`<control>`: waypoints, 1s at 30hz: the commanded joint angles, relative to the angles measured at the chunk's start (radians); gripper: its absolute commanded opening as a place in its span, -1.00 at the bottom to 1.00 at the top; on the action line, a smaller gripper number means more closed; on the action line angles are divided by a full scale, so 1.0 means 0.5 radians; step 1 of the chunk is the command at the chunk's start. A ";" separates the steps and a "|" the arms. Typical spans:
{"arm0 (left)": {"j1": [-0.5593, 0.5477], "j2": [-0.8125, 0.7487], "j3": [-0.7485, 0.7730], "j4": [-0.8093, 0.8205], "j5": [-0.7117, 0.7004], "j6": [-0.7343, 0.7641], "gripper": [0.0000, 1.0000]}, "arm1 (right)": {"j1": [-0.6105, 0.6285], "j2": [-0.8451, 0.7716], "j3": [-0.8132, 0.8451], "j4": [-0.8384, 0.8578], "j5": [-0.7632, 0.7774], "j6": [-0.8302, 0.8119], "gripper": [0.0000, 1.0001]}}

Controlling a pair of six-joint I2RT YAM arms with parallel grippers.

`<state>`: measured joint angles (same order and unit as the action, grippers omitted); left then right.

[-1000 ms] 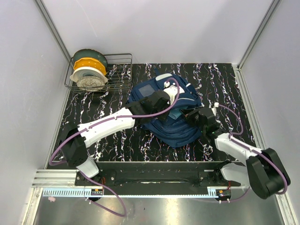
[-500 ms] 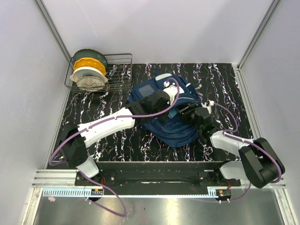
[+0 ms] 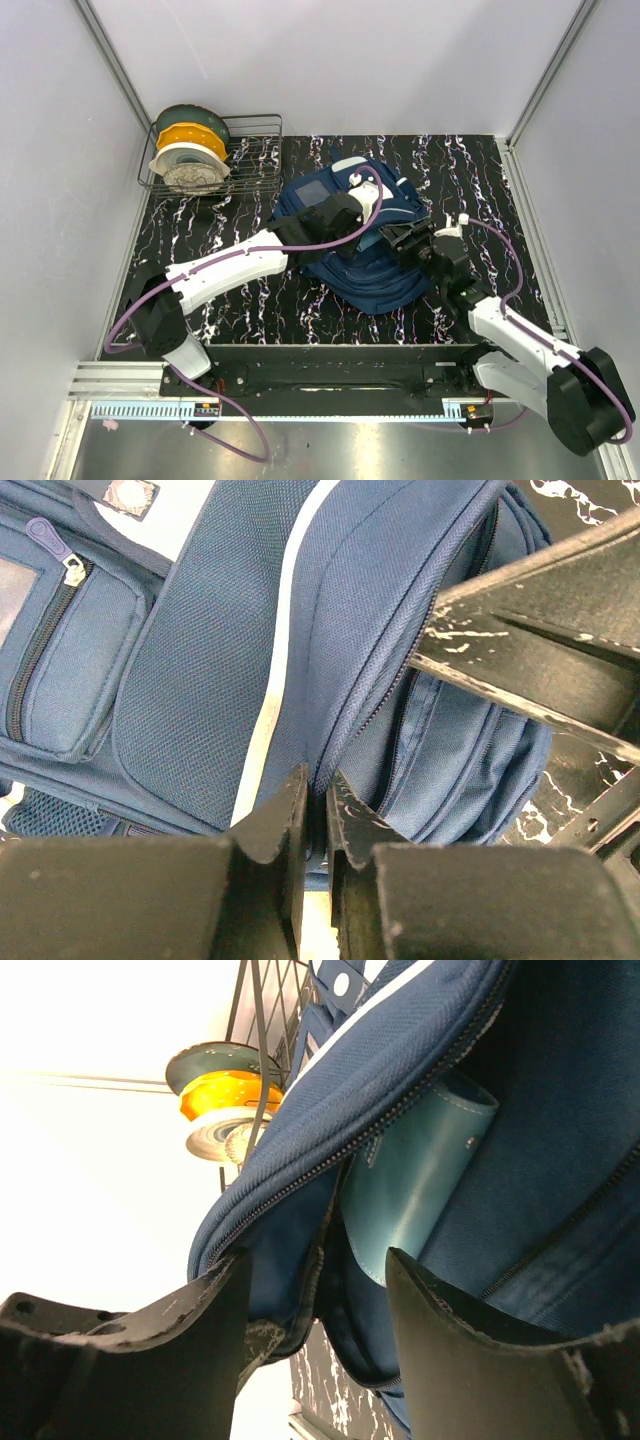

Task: Pack the student bag
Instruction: Place the personal item in the student bag.

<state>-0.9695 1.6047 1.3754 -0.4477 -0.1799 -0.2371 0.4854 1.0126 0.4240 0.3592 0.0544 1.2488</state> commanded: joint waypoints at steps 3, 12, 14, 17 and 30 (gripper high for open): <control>-0.018 -0.144 0.118 0.190 0.022 -0.041 -1.00 | 0.017 -0.181 -0.087 -0.224 0.002 -0.043 0.22; -0.006 -0.160 0.099 0.082 -0.045 -0.072 -0.08 | 0.014 -0.977 -0.148 -1.226 0.511 -0.031 0.21; 0.000 -0.215 0.063 0.085 -0.033 -0.093 0.26 | 0.017 -1.168 -0.173 -1.404 0.612 -0.013 0.21; 0.015 -0.319 -0.075 0.196 -0.067 -0.130 0.68 | 0.014 -1.439 -0.210 -1.537 0.686 0.006 0.21; 0.497 -0.396 -0.514 0.328 0.341 -0.416 0.77 | 0.017 -0.588 0.176 -1.215 0.229 -0.454 0.22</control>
<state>-0.7753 1.4391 1.1545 -0.3649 -0.1333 -0.3836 0.4866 0.5877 0.4095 -0.3435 0.2592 1.1168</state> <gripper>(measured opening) 0.886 0.602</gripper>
